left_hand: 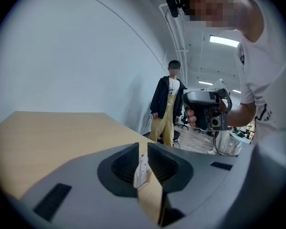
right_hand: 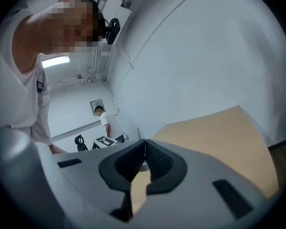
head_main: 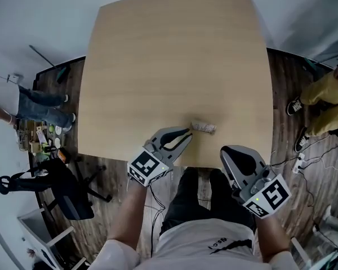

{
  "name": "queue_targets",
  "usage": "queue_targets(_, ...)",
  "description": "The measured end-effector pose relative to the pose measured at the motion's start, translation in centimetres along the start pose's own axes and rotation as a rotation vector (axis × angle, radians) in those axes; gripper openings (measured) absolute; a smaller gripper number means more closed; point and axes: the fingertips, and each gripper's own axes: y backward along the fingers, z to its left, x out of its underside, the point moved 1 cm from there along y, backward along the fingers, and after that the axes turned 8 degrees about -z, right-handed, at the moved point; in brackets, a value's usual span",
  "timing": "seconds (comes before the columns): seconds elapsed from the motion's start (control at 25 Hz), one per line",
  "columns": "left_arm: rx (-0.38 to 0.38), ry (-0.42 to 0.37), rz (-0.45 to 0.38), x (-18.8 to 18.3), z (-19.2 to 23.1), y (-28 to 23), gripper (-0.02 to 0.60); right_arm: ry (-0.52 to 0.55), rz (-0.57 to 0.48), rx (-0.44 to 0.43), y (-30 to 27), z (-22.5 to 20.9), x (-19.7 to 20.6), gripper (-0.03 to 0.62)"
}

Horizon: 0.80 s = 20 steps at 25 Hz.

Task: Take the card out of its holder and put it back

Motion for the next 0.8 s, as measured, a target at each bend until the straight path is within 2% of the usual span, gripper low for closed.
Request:
queue_targets(0.08,0.04,-0.004,0.028,1.3,1.5,-0.3,0.078,-0.001,-0.001,0.024,-0.9,-0.1,0.6,0.014)
queue_targets(0.32,0.18,-0.017,0.115,4.9,3.5,-2.5,0.123,-0.007,0.006,0.099,-2.7,-0.9,2.1,0.014)
queue_targets(0.56,0.324,-0.032,0.157,6.7,3.3,-5.2,0.127,-0.003,0.013,0.167,-2.8,-2.8,2.6,0.014)
queue_targets(0.72,0.363,-0.045,0.159,7.3,3.0,-6.6,0.124,-0.008,0.019,0.196,-2.4,-3.7,3.3,0.014)
queue_targets(0.8,0.373,-0.05,0.157,7.4,2.8,-6.9,0.083,-0.008,0.022,0.205,-2.3,-4.1,3.4,0.014)
